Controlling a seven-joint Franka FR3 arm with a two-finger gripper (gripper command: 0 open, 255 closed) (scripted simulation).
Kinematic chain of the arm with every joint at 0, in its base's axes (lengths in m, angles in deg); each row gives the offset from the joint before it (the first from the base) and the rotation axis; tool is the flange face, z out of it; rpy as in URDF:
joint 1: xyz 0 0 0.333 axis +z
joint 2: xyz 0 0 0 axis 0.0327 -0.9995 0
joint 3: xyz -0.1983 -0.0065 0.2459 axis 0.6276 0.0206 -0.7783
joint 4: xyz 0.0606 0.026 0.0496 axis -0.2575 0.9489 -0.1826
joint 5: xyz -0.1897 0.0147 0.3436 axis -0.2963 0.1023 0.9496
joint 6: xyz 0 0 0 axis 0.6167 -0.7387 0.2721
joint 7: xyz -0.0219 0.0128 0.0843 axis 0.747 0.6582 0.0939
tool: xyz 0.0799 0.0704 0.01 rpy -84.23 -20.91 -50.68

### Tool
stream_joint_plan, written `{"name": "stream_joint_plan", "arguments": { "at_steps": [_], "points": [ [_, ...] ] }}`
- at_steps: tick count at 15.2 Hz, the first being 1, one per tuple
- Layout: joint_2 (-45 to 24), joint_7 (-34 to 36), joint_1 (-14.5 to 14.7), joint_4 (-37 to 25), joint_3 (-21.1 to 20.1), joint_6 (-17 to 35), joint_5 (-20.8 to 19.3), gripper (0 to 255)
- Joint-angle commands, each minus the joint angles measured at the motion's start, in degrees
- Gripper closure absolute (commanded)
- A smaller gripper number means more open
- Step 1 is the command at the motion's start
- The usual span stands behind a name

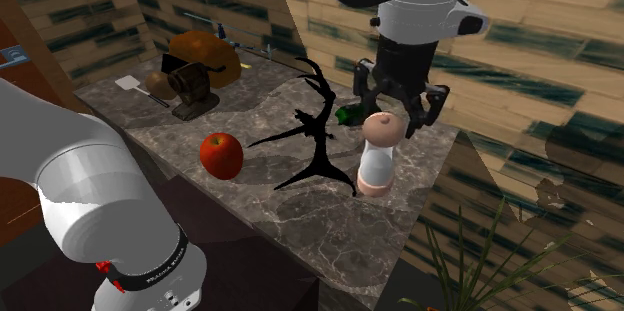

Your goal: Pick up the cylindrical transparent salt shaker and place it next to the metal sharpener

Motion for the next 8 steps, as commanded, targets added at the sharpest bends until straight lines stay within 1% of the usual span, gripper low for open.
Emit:
{"name": "stream_joint_plan", "arguments": {
  "at_steps": [1,8],
  "points": [
    [0.4,0.1,0.0,-1.3,-0.2,-1.8,0.0,255],
    [1.0,0.3,0.2,-6.2,-0.9,-7.2,0.2,255]
  ]
}}
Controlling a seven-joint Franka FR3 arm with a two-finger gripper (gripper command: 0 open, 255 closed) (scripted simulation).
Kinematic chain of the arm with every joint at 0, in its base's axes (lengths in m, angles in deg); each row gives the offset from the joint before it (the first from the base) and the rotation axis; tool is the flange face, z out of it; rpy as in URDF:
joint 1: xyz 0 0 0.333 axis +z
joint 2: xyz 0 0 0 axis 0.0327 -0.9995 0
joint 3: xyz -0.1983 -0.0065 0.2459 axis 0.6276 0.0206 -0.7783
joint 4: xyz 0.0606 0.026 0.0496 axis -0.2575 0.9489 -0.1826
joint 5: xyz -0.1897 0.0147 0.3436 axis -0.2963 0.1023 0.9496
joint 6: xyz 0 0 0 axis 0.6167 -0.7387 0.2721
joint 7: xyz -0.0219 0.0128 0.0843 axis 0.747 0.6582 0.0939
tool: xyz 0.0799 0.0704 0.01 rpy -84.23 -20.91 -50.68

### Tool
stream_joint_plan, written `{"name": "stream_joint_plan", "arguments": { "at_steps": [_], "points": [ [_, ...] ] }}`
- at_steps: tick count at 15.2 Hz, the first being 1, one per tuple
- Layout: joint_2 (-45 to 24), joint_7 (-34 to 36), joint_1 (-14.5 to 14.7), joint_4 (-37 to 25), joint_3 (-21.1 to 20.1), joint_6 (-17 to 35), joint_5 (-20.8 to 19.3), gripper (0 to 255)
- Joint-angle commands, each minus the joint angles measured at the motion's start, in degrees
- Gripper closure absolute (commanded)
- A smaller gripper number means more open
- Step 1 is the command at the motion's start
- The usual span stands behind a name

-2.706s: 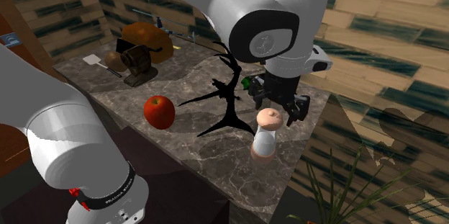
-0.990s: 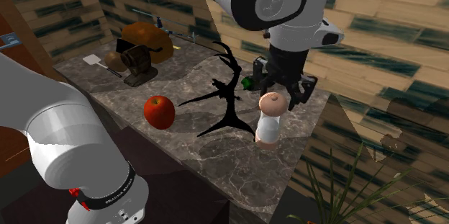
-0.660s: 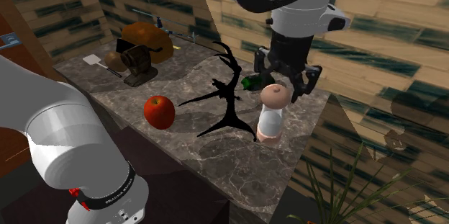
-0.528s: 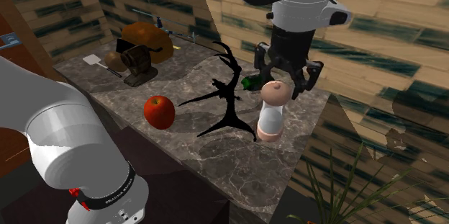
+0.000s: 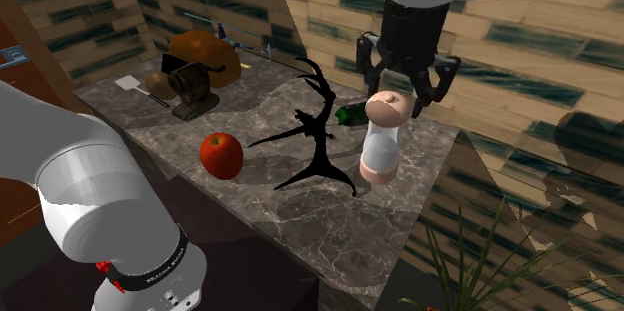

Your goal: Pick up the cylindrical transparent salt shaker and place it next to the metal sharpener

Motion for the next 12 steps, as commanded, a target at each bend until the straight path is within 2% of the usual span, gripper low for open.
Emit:
{"name": "stream_joint_plan", "arguments": {
  "at_steps": [1,12],
  "points": [
    [0.1,0.0,0.0,-1.4,-0.2,-1.5,0.1,255],
    [-0.4,0.0,0.5,-10.3,-0.9,-9.9,0.7,255]
  ]
}}
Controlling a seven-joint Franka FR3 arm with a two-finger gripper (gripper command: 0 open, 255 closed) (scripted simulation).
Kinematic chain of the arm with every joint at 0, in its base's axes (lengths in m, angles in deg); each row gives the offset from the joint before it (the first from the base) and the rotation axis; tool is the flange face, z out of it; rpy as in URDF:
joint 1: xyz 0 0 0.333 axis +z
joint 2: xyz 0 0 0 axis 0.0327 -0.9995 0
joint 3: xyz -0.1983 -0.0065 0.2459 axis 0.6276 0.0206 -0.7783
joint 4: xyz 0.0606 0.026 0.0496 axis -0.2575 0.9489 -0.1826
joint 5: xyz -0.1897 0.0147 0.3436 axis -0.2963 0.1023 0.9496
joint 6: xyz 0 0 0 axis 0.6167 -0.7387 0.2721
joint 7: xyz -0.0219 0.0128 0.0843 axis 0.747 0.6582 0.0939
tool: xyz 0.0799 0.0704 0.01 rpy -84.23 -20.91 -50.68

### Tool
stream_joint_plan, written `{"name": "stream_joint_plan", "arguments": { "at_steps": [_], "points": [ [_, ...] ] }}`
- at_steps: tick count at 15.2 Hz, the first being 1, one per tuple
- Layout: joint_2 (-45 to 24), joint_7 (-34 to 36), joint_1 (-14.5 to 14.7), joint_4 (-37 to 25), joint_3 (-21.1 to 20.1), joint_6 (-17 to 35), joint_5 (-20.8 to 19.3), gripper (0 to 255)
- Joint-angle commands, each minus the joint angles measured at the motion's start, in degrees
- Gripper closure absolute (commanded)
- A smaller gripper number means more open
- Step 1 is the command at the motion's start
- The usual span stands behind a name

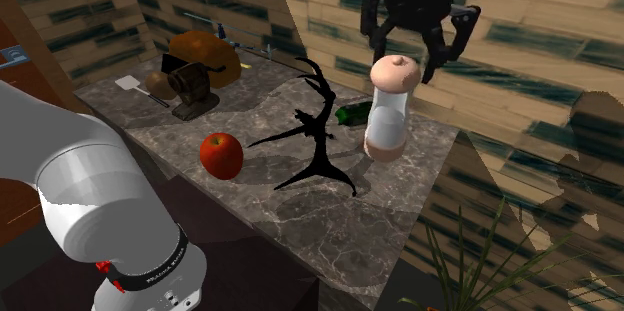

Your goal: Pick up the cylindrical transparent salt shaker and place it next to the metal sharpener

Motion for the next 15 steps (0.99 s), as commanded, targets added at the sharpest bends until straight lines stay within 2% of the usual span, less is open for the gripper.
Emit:
{"name": "stream_joint_plan", "arguments": {
  "at_steps": [1,11,15],
  "points": [
    [-0.3,0.0,0.1,-1.9,-0.1,-1.6,0.2,255],
    [-2.2,-0.4,0.6,-11.0,-0.3,-8.9,1.0,255],
    [-0.4,5.6,2.1,-8.7,-4.8,-8.7,1.6,255]
  ]
}}
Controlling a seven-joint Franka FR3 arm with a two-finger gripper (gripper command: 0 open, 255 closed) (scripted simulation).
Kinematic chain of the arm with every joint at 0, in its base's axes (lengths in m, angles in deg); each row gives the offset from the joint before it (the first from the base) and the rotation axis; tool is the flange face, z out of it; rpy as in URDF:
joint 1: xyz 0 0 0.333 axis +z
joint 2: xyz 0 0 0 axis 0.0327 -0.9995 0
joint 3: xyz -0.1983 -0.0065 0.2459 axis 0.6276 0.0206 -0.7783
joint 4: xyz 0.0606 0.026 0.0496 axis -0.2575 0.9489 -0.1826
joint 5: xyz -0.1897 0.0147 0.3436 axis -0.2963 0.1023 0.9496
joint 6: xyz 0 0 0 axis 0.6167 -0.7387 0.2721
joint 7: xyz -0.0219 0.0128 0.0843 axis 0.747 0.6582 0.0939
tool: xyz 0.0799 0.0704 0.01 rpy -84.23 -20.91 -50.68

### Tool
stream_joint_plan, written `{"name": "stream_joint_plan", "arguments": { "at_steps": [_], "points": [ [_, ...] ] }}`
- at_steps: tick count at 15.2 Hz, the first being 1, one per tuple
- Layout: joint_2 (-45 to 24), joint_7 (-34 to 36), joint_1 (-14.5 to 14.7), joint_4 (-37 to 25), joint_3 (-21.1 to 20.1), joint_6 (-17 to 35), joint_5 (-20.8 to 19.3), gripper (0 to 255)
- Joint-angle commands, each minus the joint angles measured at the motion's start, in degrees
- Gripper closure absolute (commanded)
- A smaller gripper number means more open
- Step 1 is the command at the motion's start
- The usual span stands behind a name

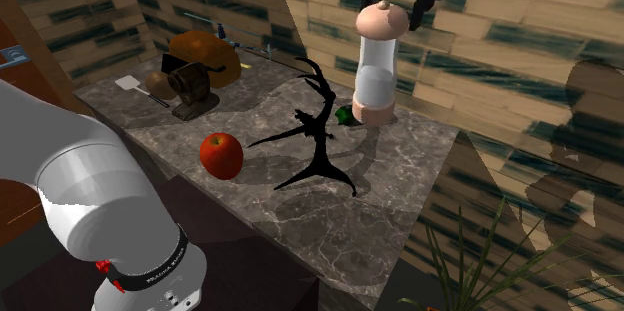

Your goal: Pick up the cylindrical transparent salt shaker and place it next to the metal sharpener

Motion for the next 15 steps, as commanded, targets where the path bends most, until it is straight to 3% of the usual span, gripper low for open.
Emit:
{"name": "stream_joint_plan", "arguments": {
  "at_steps": [1,15],
  "points": [
    [0.4,2.8,0.8,0.5,-2.0,0.0,0.5,255],
    [-2.2,22.2,7.0,-0.5,-16.0,1.1,4.8,255]
  ]
}}
